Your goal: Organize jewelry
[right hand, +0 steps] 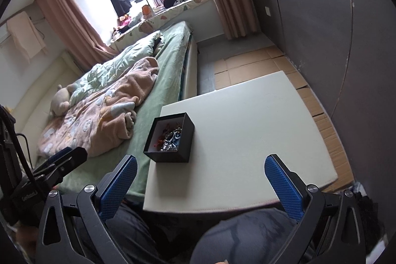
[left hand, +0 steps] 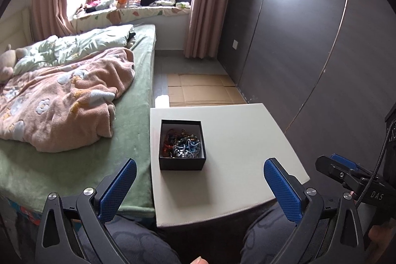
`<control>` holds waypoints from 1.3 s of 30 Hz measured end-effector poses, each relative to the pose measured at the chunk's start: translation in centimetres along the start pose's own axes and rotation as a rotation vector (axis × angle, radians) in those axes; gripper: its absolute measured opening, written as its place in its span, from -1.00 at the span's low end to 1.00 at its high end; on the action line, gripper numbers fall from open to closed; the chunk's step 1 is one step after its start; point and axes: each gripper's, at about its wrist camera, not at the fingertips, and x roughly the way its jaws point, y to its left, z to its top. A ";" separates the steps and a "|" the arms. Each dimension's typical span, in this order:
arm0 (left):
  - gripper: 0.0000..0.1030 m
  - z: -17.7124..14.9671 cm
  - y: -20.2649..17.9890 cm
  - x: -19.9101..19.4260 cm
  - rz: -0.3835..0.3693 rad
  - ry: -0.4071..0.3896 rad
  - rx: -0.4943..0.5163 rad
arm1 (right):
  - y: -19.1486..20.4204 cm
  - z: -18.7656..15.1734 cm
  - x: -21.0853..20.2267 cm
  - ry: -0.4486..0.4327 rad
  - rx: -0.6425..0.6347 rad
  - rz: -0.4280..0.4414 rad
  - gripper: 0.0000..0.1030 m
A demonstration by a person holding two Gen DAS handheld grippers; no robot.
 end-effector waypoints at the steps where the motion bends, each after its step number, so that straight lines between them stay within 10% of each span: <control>1: 0.99 -0.3 -0.1 -0.5 0.004 -0.002 0.006 | 0.1 -0.3 -0.5 -0.004 -0.007 -0.003 1.00; 39: 0.99 -6.6 -0.8 -6.1 -0.019 -0.033 0.007 | 2.6 -7.3 -6.0 -0.025 -0.076 0.002 1.00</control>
